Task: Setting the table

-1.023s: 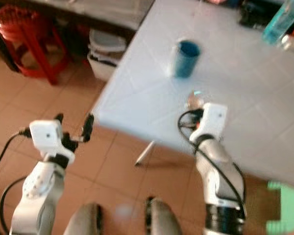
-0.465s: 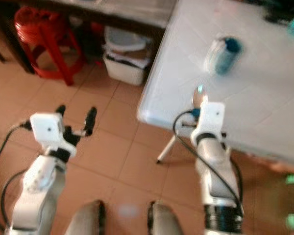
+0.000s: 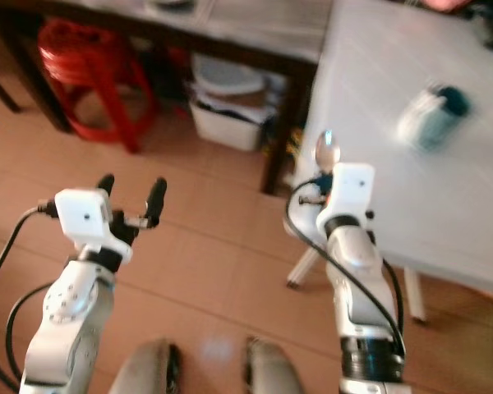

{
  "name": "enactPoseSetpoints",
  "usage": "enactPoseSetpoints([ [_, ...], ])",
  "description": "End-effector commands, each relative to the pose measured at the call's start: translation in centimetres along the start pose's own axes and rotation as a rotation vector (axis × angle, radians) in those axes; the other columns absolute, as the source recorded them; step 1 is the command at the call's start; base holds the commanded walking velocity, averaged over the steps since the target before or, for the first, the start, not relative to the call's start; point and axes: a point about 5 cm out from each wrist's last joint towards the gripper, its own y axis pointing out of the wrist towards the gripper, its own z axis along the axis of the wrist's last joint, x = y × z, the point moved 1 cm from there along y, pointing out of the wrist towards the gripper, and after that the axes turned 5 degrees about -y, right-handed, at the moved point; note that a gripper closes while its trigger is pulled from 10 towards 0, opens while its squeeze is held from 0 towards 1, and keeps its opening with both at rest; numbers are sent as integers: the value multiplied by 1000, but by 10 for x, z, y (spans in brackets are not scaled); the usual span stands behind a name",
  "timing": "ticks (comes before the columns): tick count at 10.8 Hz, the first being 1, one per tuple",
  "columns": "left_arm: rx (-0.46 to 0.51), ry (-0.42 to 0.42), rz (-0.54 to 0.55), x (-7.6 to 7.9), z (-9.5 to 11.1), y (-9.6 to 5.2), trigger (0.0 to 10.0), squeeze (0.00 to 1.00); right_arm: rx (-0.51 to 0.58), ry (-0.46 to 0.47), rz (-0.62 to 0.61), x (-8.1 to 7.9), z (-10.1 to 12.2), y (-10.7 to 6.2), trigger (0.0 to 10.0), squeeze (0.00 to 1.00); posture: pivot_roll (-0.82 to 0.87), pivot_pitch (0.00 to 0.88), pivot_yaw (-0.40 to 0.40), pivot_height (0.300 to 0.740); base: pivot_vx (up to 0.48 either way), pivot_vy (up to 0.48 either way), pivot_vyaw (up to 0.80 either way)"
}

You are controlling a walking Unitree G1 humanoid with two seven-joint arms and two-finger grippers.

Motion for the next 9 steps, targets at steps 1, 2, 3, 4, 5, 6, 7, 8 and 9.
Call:
enactPoseSetpoints([
  [1,-8,17,24,-5,-1,-3,10000,0,-10,5,13,-6,-3,0,10000,0,33,231,-51,740,337,341,0],
  [2,-8,5,10,-4,-2,-3,10000,0,59,-21,11,-6,8,2,10000,0,32,227,-51,740,337,341,0],
  [3,-9,7,12,-4,-2,-3,10000,0,101,-40,13,-6,15,4,10000,0,33,225,-50,740,341,337,0],
  [4,-7,11,12,-5,-2,-3,10000,0,106,-46,5,-6,15,4,10000,0,34,224,-51,740,337,341,0],
  [5,0,20,-2,-4,-1,-3,10000,0,105,-33,14,-7,14,3,10000,0,35,224,-52,740,439,0,0],
  [6,4,27,-5,-4,-1,-3,10000,0,110,-27,21,-8,13,2,10000,0,36,223,-52,740,480,0,0],
  [7,4,27,-9,-3,-1,-3,10000,0,114,-22,21,-8,14,3,10000,0,36,223,-51,740,480,0,0],
  [8,3,22,-12,-2,-1,-3,10000,0,123,-10,22,-7,15,3,10000,0,36,223,-51,740,480,0,0],
  [9,4,22,-13,-2,-1,-3,10000,0,115,4,19,-7,13,3,10000,0,35,226,-49,740,480,0,0],
])
